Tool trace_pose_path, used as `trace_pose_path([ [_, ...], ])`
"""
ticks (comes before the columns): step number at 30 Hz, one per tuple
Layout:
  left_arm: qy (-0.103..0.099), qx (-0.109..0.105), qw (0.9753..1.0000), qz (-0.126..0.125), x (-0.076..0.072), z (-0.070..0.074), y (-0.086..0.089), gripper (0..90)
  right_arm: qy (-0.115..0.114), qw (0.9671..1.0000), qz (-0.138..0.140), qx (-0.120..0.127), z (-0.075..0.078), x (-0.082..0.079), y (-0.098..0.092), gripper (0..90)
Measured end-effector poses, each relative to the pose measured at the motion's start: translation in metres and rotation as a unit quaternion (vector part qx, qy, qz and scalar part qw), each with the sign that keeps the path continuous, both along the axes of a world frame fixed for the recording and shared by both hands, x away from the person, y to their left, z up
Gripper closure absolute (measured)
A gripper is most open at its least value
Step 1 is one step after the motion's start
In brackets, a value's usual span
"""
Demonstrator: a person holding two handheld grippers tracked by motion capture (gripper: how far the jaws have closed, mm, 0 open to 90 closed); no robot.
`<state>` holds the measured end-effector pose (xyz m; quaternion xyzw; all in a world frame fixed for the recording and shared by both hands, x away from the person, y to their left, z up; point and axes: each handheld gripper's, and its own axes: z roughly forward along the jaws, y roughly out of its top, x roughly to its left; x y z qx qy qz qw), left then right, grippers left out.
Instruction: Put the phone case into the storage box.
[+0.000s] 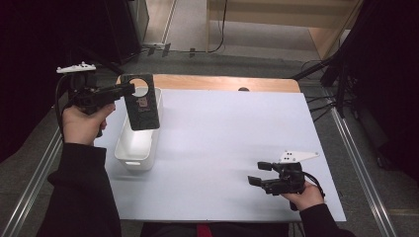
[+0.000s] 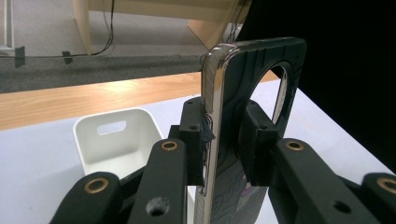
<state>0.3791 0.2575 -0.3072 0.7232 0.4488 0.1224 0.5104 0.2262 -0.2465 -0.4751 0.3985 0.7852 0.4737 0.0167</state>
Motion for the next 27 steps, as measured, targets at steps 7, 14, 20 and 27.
trace_pose_path([
  [7,0.0,0.004,1.0,0.007,0.008,-0.006,0.002,73.2,-0.002,1.0,0.003,0.001,0.0,0.0,0.001,25.5],
  [14,0.004,0.001,0.9999,0.014,0.018,-0.012,0.005,73.3,0.0,1.0,0.002,-0.004,-0.002,0.002,0.001,25.5],
  [20,0.003,0.001,0.9998,0.02,0.027,-0.013,0.005,73.3,0.003,1.0,-0.001,-0.004,-0.002,0.003,0.0,25.5],
  [27,0.0,0.0,0.9998,0.022,0.035,-0.013,0.001,73.3,0.002,1.0,0.003,-0.007,-0.002,0.003,0.001,25.5],
])
